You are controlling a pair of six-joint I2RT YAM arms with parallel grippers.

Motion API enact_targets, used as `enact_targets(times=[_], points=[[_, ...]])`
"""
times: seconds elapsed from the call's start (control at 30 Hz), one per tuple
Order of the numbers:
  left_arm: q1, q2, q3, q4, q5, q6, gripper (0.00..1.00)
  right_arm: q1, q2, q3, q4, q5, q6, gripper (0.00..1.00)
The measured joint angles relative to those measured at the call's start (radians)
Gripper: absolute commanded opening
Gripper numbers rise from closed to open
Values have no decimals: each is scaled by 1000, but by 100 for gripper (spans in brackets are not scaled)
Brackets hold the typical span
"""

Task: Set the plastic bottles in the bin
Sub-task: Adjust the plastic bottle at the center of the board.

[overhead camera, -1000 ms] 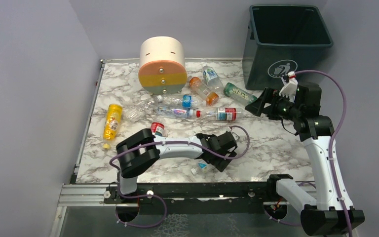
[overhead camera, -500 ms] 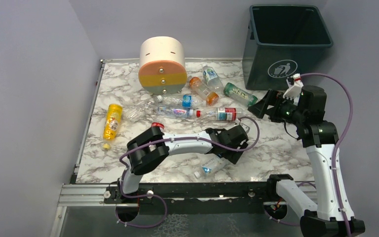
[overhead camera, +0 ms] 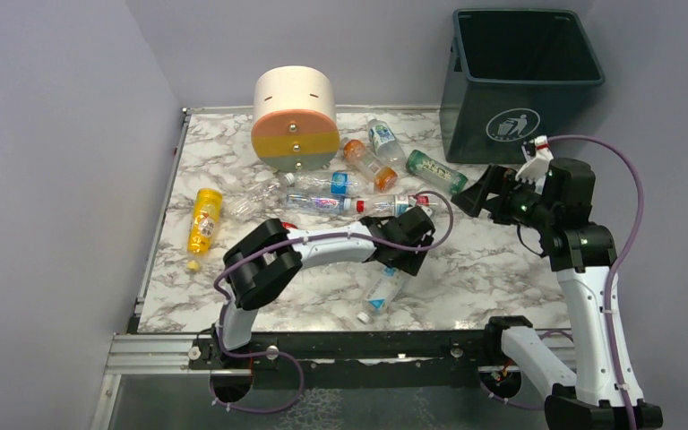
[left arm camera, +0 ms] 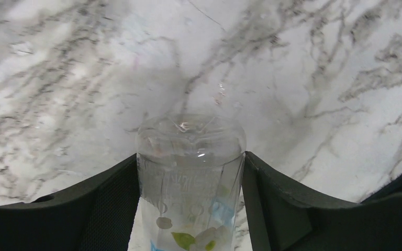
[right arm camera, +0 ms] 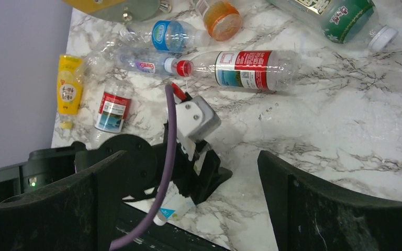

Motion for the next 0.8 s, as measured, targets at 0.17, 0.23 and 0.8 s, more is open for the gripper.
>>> enact_targets(times=[0.17, 0.23, 0.8], points=[[76, -1, -1, 0, -1, 0, 69, 0, -11, -3, 0, 0, 5, 95], [106, -1, -1, 0, -1, -5, 69, 0, -12, -7, 0, 0, 7, 95], [206, -48, -112, 197, 107, -223, 77, 0, -5, -41, -8, 2, 5, 95]])
